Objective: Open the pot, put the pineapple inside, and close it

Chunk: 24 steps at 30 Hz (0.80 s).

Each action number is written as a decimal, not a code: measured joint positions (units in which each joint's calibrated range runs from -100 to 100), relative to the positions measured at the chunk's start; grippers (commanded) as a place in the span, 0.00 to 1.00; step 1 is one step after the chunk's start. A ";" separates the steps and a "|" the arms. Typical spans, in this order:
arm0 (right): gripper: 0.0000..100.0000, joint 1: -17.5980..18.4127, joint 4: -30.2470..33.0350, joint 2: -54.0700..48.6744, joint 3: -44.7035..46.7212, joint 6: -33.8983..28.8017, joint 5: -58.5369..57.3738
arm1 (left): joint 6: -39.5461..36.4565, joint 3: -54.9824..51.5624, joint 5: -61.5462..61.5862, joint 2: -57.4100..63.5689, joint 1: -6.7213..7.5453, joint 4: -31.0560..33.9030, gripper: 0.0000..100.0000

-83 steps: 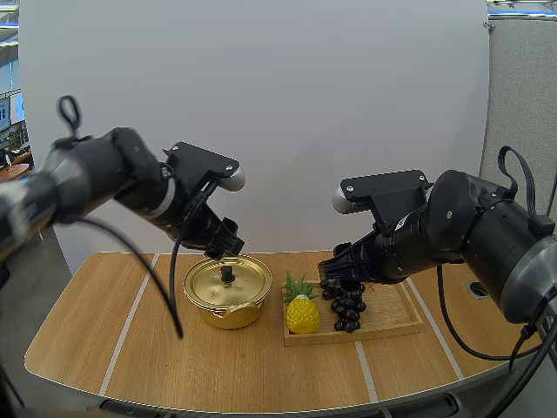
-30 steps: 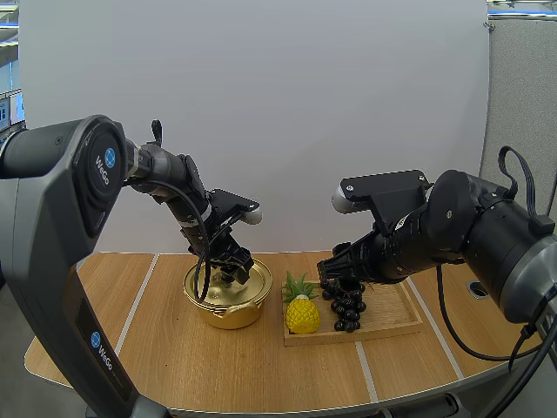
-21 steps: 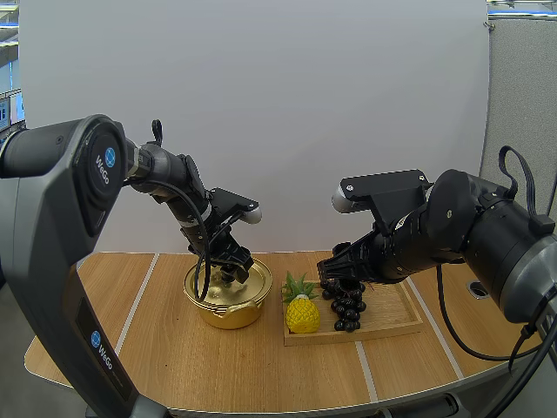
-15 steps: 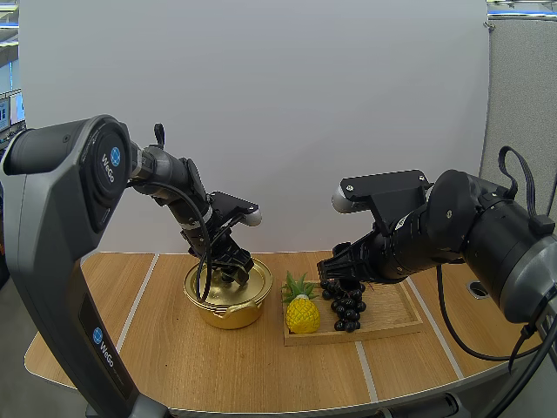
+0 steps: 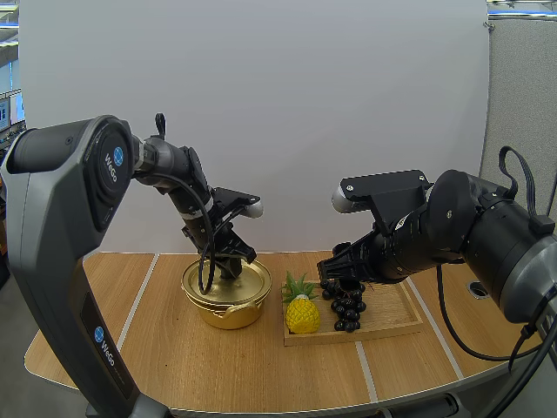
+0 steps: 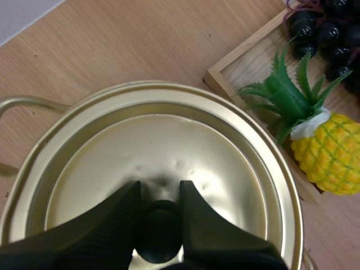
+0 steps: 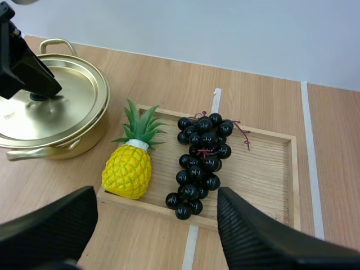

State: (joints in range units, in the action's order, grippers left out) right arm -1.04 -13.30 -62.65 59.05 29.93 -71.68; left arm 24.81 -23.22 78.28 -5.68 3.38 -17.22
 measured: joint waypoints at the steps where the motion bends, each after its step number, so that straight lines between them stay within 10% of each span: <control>1: 1.00 0.00 0.00 0.00 0.00 0.00 0.00 | -0.28 0.89 3.08 0.00 0.02 0.00 0.00; 24: 1.00 0.00 -3.81 0.00 0.00 0.00 0.00 | -6.91 23.33 2.68 28.69 0.02 6.55 0.00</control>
State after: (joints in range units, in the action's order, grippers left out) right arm -1.04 -17.11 -62.65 59.05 29.93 -71.68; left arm 17.89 0.11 80.96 23.02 3.39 -10.67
